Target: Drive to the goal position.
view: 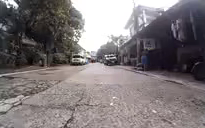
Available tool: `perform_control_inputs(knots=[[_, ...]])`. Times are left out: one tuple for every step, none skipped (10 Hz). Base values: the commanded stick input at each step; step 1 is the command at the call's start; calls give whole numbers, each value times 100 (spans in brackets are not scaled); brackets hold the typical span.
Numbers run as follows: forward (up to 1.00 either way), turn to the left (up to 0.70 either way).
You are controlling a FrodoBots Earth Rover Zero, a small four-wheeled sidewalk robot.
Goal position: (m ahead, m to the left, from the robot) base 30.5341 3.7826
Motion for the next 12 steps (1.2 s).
perform_control_inputs(knots=[[70, 0], [70, 0], [70, 0], [70, 0], [70, 0], [70, 0], [70, 0], [70, 0], [70, 0], [70, 0], [70, 0], [70, 0]])
